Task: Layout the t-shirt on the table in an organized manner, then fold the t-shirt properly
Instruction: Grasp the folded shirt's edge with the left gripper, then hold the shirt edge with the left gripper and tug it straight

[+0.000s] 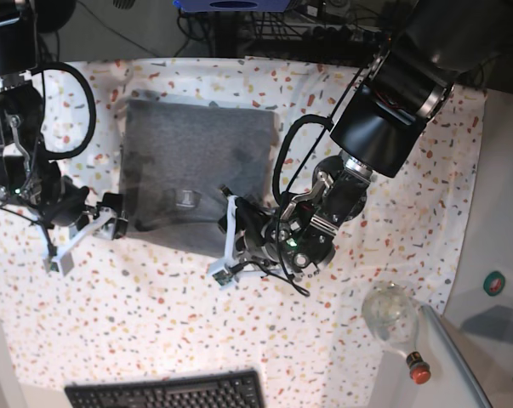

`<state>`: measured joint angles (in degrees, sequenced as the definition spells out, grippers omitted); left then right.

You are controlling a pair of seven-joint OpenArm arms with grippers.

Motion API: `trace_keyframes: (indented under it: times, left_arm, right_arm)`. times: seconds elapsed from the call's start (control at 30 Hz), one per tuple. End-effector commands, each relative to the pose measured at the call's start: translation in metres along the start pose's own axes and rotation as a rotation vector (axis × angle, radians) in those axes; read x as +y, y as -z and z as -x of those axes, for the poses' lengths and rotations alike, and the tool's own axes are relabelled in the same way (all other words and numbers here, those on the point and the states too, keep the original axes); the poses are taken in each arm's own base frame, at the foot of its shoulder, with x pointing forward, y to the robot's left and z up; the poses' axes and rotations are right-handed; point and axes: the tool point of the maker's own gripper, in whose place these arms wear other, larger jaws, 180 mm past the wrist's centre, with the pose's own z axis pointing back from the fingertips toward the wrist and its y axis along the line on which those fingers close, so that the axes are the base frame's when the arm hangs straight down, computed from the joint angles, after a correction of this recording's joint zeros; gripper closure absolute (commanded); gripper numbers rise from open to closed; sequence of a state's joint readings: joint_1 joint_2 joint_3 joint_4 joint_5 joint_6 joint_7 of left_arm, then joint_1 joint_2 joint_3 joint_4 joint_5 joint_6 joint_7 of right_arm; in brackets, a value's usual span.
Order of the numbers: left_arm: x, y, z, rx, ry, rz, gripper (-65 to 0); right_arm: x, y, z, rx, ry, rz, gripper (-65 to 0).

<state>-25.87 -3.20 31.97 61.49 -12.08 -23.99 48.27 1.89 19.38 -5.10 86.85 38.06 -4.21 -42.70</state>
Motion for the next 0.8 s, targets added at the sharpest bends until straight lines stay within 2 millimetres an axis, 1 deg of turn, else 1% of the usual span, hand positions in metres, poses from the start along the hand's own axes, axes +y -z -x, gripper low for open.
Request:
trace_keyframes:
  times: [0.0, 0.1, 0.2, 0.23, 0.27, 0.3, 0.33, 0.43, 0.53, 0.6, 0.67, 0.77]
  left_arm:
    - [0.007, -0.007, -0.022, -0.051, 0.017, -0.014, -23.5]
    - [0.006, -0.007, -0.021, -0.046, 0.028, -0.012, -23.5]
    - [-0.004, -0.008, -0.020, -0.040, 0.114, 0.052, -23.5]
    - [-0.003, -0.011, -0.025, -0.045, 0.151, 0.065, -23.7]
    - [0.000, -0.013, -0.025, -0.040, 0.173, 0.070, -23.7]
    - [0.005, -0.015, -0.021, -0.023, 0.204, 0.068, -23.7]
    - [0.006, -0.015, -0.019, -0.001, 0.251, 0.066, -23.7]
    - [0.001, -0.013, -0.012, 0.076, 0.424, 0.074, -23.7]
    - [-0.001, -0.012, -0.005, 0.126, 0.510, 0.080, -23.7]
    - [0.004, -0.007, 0.008, 0.183, 0.532, 0.078, -23.7]
    - [0.006, -0.004, 0.014, 0.213, 0.546, 0.082, -23.7]
    - [0.005, -0.007, 0.005, 0.190, 0.551, 0.079, -23.7]
  right_arm:
    - [-0.001, -0.004, -0.018, -0.047, -0.012, -0.001, -41.3]
    - [-0.001, -0.004, -0.018, -0.047, -0.012, -0.001, -41.3]
    - [-0.001, -0.004, -0.018, -0.047, -0.012, -0.001, -41.3]
    - [-0.001, -0.004, -0.018, -0.047, -0.012, -0.001, -41.3]
    - [-0.001, -0.004, -0.018, -0.047, -0.012, -0.001, -41.3]
    - [-0.001, -0.004, -0.018, -0.047, -0.012, -0.001, -41.3]
    - [-0.001, -0.004, -0.016, -0.044, -0.012, 0.000, -41.3]
    - [-0.002, -0.004, -0.013, -0.039, -0.010, 0.001, -41.3]
    - [-0.002, -0.004, -0.011, -0.036, -0.010, 0.001, -41.3]
    - [-0.002, -0.004, -0.011, -0.036, -0.010, 0.001, -41.3]
    - [-0.002, -0.004, -0.011, -0.036, -0.010, 0.001, -41.3]
    - [-0.002, -0.004, -0.014, -0.040, -0.011, 0.001, -41.3]
